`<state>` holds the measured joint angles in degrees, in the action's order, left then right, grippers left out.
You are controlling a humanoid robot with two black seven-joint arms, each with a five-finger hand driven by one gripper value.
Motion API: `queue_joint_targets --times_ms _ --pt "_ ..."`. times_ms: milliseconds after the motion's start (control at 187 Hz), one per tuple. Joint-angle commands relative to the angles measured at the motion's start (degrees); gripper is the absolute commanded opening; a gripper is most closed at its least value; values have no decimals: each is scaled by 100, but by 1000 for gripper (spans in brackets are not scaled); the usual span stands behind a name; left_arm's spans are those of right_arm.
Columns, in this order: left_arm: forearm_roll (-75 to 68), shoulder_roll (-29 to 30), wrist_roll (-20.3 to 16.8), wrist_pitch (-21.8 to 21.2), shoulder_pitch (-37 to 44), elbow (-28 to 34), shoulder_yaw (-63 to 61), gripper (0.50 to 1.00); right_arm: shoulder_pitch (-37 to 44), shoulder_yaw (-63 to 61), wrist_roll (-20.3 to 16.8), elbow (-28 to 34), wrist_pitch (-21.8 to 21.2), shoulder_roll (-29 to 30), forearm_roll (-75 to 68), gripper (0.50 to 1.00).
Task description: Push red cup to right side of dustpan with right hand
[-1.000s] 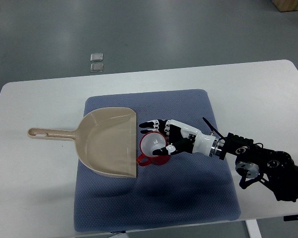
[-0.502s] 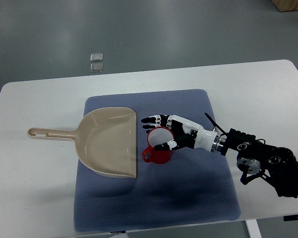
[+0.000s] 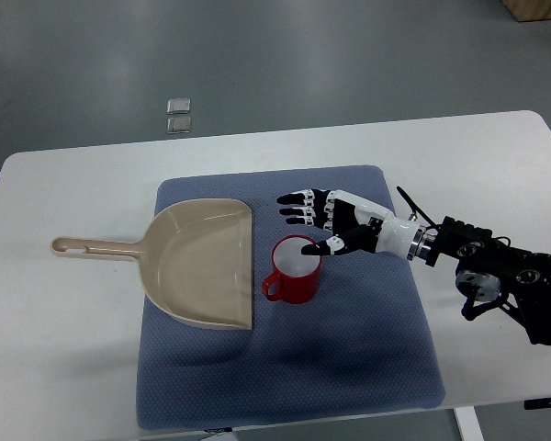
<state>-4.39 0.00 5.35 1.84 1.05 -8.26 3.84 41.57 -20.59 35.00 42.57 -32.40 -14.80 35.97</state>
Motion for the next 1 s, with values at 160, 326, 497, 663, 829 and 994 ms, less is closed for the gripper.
queue_joint_targets --times_ms 160,326,497,663,829,994 --pt "0 0 1 0 1 0 2 1000 554 -6 0 -83 14 -585 -802 932" --pt "0 0 1 0 1 0 2 1000 765 -6 -1320 -206 375 -629 -1936 932" --pt "0 0 1 0 1 0 2 1000 809 -15 -2393 -241 1192 -497 -2859 932" --pt "0 0 1 0 1 0 2 1000 827 -24 -2867 -250 2141 -295 -3386 930" --pt "0 0 1 0 1 0 -6 1000 835 -358 -2858 -258 2458 -234 -3466 932" --pt "0 0 1 0 1 0 2 1000 835 -411 -2806 -258 2387 -234 -3466 934"
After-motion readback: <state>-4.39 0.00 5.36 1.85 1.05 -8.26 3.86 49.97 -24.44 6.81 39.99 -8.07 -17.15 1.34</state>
